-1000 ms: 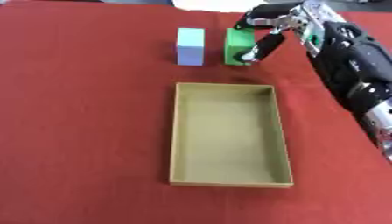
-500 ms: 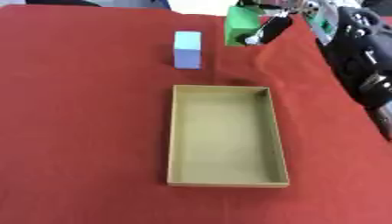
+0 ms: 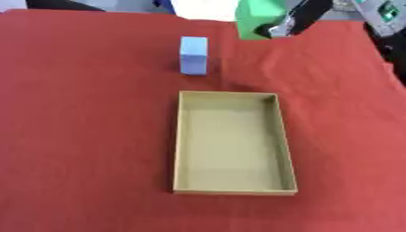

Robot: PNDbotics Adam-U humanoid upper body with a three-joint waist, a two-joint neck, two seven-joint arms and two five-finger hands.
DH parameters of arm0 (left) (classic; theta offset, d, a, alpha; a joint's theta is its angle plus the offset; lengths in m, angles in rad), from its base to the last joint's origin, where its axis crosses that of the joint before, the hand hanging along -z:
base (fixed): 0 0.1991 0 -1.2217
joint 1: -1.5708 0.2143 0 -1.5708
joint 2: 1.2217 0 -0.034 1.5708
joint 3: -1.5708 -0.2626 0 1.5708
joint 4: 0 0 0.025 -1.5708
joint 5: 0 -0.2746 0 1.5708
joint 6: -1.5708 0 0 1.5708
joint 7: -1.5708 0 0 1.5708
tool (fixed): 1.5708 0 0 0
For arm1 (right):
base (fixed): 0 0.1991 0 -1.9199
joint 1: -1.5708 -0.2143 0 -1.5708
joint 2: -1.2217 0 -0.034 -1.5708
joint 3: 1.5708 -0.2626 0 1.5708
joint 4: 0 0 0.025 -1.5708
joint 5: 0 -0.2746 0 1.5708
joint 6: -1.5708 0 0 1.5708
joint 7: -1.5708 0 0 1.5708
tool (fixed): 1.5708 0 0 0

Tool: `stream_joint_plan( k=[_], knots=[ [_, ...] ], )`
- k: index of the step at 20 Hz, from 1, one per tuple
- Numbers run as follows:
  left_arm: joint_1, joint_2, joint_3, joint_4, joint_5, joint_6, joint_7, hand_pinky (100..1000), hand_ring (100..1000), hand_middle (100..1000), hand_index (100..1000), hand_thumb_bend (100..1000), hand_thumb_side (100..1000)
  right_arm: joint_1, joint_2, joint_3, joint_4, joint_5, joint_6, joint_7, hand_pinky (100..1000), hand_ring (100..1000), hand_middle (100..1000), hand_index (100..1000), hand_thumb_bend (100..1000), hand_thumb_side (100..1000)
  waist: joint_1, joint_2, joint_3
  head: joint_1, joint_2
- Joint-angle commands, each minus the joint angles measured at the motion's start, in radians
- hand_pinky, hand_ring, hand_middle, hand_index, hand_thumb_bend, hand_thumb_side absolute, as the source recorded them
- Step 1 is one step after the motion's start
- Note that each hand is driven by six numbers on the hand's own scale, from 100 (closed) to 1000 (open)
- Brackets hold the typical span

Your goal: Pick up objects on the table and place them in the box.

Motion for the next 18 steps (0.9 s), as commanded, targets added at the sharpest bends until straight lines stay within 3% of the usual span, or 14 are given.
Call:
stream_joint_plan(
  k=[1, 4, 8, 12, 18],
  knots=[
    [-0.011, 0.030, 0.006, -0.014, 0.006, -0.001, -0.006, 734, 678, 568, 777, 192, 648, 0.007, -0.064, 0.041, -0.173, -0.075, 0.064, 0.018, 753, 650, 501, 744, 106, 503, 0.005, -0.024, -0.003, 0.007, 0.002],
    [-0.011, 0.028, 0.004, -0.014, 0.007, -0.001, -0.008, 734, 677, 568, 777, 191, 648, 0.043, -0.079, 0.069, -0.292, -0.077, 0.104, 0.019, 753, 652, 520, 745, 109, 504, 0.006, -0.023, -0.005, 0.008, 0.004],
    [-0.011, 0.024, 0.001, -0.014, 0.009, 0.000, -0.010, 734, 677, 568, 777, 188, 651, 0.089, -0.062, 0.091, -0.358, -0.061, 0.131, 0.035, 749, 653, 529, 745, 102, 515, 0.009, -0.021, -0.003, 0.005, 0.006],
    [-0.012, 0.020, -0.001, -0.014, 0.011, 0.000, -0.013, 733, 676, 568, 777, 187, 652, 0.126, -0.033, 0.111, -0.351, -0.001, 0.125, 0.046, 751, 659, 548, 746, 124, 510, 0.013, -0.018, 0.001, 0.000, 0.007],
    [-0.015, 0.014, -0.004, -0.014, 0.014, -0.001, -0.016, 733, 676, 568, 777, 183, 654, 0.184, 0.012, 0.146, -0.303, 0.113, 0.067, 0.028, 738, 664, 555, 745, 136, 516, 0.019, -0.011, 0.005, -0.007, 0.009]
  ],
)
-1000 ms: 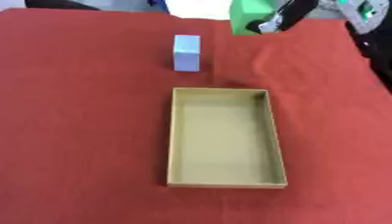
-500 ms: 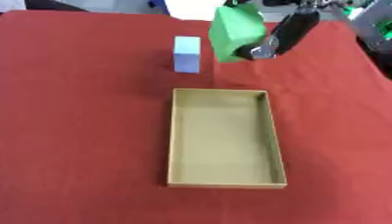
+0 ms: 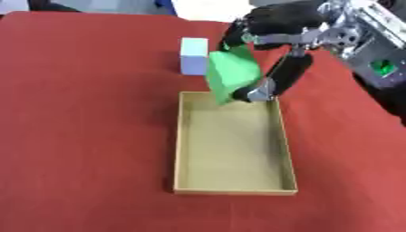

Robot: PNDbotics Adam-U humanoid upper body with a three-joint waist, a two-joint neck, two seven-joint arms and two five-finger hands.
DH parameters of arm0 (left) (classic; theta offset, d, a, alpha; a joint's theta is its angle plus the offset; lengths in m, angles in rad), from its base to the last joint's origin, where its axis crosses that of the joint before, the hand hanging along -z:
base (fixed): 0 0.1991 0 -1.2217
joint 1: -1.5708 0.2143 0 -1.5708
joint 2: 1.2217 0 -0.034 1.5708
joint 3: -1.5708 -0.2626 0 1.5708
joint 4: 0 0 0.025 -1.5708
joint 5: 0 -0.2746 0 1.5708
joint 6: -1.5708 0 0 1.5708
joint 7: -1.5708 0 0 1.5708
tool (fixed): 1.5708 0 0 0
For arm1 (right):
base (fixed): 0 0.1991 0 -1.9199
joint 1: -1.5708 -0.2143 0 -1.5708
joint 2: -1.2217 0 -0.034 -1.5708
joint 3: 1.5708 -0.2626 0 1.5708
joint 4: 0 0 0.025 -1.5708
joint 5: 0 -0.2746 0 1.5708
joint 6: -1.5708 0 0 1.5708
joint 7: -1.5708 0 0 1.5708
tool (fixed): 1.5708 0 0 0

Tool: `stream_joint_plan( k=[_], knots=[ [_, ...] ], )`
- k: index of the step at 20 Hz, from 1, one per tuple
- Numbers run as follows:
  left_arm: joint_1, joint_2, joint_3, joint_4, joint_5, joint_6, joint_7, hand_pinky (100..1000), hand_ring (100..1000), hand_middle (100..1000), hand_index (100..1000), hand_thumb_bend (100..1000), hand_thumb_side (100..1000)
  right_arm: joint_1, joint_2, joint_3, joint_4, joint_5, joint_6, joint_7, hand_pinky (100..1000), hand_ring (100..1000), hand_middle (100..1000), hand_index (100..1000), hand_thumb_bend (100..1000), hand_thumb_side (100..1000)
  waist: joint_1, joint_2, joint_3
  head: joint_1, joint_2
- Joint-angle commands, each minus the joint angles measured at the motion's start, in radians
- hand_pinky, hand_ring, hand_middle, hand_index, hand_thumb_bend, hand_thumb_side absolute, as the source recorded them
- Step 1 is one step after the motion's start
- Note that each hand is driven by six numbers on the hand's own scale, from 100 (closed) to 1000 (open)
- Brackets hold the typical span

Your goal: Pick up objects on the table and place them in the box.

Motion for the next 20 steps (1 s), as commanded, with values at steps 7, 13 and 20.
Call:
stream_joint_plan(
  k=[7, 13, 20],
  knots=[
    [-0.015, 0.010, -0.002, -0.014, 0.009, -0.002, -0.006, 733, 675, 568, 777, 181, 655, 0.045, 0.047, 0.021, 0.057, 0.147, -0.080, -0.047, 741, 670, 562, 749, 143, 519, 0.011, -0.012, 0.007, -0.009, 0.008],
    [-0.017, 0.008, -0.003, -0.014, 0.009, -0.002, -0.007, 732, 675, 568, 776, 180, 655, 0.073, 0.065, 0.039, 0.086, 0.203, -0.123, -0.056, 749, 692, 584, 762, 169, 537, 0.010, -0.011, 0.008, -0.010, 0.006],
    [-0.016, 0.008, -0.003, -0.014, 0.009, -0.002, -0.007, 732, 675, 568, 776, 182, 653, 0.083, 0.069, 0.031, 0.103, 0.270, -0.175, -0.052, 808, 831, 776, 889, 282, 641, 0.011, -0.012, 0.006, -0.009, 0.006]
  ],
)
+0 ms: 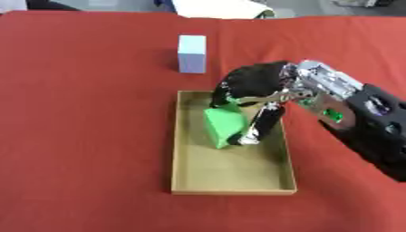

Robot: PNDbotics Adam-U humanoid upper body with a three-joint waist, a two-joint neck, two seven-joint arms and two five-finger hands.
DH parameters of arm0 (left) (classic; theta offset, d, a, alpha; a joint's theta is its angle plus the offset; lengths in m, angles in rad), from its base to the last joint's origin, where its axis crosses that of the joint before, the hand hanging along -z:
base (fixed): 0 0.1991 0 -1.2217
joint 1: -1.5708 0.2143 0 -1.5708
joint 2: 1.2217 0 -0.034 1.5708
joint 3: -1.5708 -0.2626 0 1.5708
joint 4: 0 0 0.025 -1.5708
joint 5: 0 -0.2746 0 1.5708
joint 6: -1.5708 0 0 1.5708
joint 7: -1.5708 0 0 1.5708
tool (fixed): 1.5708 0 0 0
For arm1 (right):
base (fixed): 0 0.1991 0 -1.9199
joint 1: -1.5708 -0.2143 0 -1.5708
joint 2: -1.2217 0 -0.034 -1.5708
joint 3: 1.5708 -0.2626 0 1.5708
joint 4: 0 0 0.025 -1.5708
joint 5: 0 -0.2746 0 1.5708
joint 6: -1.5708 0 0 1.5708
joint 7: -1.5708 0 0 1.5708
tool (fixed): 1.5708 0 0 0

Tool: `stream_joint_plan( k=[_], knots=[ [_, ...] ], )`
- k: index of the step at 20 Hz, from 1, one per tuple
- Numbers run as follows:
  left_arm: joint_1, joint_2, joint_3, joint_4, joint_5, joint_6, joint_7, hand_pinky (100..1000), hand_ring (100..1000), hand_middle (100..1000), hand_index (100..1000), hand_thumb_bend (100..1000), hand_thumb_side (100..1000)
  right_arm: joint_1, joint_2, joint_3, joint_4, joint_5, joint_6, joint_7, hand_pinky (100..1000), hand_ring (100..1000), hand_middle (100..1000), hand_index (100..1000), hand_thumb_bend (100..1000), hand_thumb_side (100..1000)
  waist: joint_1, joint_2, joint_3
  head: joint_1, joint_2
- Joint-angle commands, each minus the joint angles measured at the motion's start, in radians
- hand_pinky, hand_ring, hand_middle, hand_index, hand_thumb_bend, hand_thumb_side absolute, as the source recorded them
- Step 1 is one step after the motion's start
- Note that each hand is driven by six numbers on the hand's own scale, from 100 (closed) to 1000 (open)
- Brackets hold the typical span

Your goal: Pick up objects on the table and place them in the box.

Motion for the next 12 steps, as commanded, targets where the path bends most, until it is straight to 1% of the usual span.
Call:
stream_joint_plan(
  k=[1, 3, 5, 7, 10, 12],
  knots=[
    [-0.009, 0.012, 0.002, -0.014, 0.001, -0.001, -0.002, 732, 675, 568, 776, 183, 653, -0.004, -0.012, -0.012, 0.000, 0.035, -0.024, 0.005, 815, 841, 790, 896, 295, 650, 0.004, -0.019, -0.002, 0.001, 0.005],
    [-0.009, 0.012, 0.002, -0.014, 0.001, -0.001, -0.001, 732, 675, 568, 776, 183, 653, -0.006, -0.018, -0.024, -0.009, 0.049, -0.030, 0.002, 838, 875, 830, 917, 331, 681, 0.004, -0.020, -0.003, 0.002, 0.004],
    [-0.009, 0.013, 0.002, -0.014, 0.000, -0.001, 0.000, 732, 675, 568, 776, 183, 653, -0.007, -0.026, -0.040, -0.025, 0.063, -0.028, -0.014, 839, 874, 831, 920, 338, 710, 0.003, -0.020, -0.005, 0.003, 0.003],
    [-0.008, 0.014, 0.003, -0.014, 0.000, -0.001, 0.000, 732, 674, 567, 775, 182, 652, -0.006, -0.036, -0.054, -0.043, 0.062, -0.026, -0.030, 835, 867, 822, 916, 325, 721, 0.002, -0.021, -0.006, 0.006, 0.003],
    [-0.008, 0.016, 0.004, -0.014, -0.001, -0.001, 0.001, 732, 674, 567, 775, 183, 652, -0.007, -0.062, -0.082, -0.091, 0.016, -0.017, -0.039, 832, 859, 815, 915, 306, 733, 0.001, -0.022, -0.009, 0.009, 0.003],
    [-0.007, 0.016, 0.004, -0.014, -0.001, -0.001, 0.001, 732, 674, 567, 774, 182, 651, -0.012, -0.082, -0.106, -0.133, -0.025, -0.001, -0.035, 831, 856, 812, 914, 300, 734, 0.000, -0.023, -0.012, 0.010, 0.003]
  ],
)
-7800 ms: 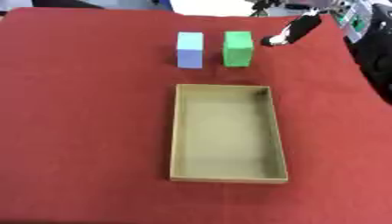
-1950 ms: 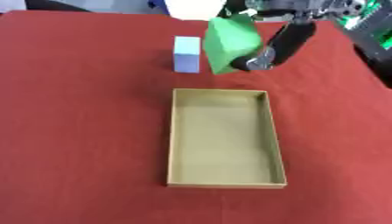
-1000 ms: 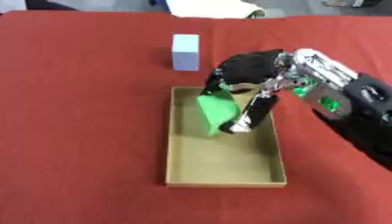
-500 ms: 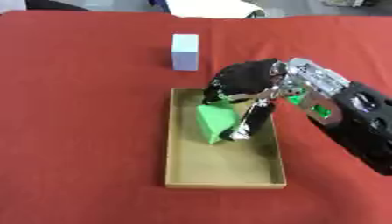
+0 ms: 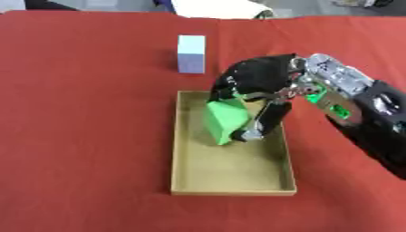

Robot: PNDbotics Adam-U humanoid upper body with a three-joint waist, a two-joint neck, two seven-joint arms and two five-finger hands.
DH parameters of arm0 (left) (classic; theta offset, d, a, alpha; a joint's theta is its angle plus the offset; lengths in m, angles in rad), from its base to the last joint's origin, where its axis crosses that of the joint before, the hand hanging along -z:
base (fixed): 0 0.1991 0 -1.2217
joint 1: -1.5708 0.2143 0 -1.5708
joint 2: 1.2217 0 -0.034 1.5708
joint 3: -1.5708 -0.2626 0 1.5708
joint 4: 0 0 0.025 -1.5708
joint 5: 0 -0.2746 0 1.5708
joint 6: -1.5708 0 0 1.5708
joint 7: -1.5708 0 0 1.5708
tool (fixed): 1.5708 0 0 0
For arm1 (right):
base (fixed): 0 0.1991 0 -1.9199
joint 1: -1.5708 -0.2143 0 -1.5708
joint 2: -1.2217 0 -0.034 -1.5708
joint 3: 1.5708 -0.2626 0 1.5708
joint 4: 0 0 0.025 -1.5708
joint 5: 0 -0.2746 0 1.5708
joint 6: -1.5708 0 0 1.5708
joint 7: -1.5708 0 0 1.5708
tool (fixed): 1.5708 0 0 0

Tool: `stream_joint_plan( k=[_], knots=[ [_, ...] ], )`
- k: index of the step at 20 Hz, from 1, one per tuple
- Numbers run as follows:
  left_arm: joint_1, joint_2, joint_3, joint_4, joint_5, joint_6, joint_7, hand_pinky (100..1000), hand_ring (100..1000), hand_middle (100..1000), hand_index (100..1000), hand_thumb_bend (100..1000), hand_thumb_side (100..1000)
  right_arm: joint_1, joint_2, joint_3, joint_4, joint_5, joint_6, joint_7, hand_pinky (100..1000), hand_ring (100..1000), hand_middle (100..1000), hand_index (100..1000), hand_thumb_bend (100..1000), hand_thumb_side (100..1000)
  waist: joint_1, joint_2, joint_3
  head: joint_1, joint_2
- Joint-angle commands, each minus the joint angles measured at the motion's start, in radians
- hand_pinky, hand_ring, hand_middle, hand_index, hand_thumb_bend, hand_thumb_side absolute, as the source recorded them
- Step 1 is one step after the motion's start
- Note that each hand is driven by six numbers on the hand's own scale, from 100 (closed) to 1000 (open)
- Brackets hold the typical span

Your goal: Pick up objects on the table and place them in the box.

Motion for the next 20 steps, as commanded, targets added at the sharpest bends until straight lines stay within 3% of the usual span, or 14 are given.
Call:
stream_joint_plan(
  k=[1, 11, 15, 20],
  knots=[
    [-0.007, 0.018, 0.004, -0.014, -0.002, 0.000, 0.001, 731, 674, 567, 774, 182, 651, -0.021, -0.056, -0.052, -0.080, -0.065, 0.025, 0.000, 829, 853, 808, 913, 293, 732, 0.003, -0.024, -0.003, 0.003, 0.002],
    [-0.033, 0.040, -0.016, -0.014, 0.008, 0.008, -0.023, 731, 674, 568, 775, 181, 648, -0.010, -0.109, -0.202, -0.259, -0.255, 0.133, 0.010, 819, 827, 770, 887, 240, 712, 0.011, -0.024, -0.018, 0.017, -0.003],
    [-0.056, 0.047, -0.026, -0.014, 0.016, 0.011, -0.040, 731, 674, 568, 775, 182, 647, -0.013, -0.117, -0.168, -0.265, -0.315, 0.133, 0.053, 806, 801, 718, 844, 219, 674, 0.013, -0.021, -0.019, 0.018, 0.002],
    [-0.055, 0.041, -0.027, -0.014, 0.020, 0.011, -0.044, 730, 674, 568, 775, 182, 648, -0.027, -0.109, -0.072, -0.218, -0.322, 0.094, 0.152, 800, 798, 722, 842, 211, 677, 0.012, -0.022, -0.014, 0.010, 0.003]
  ],
)
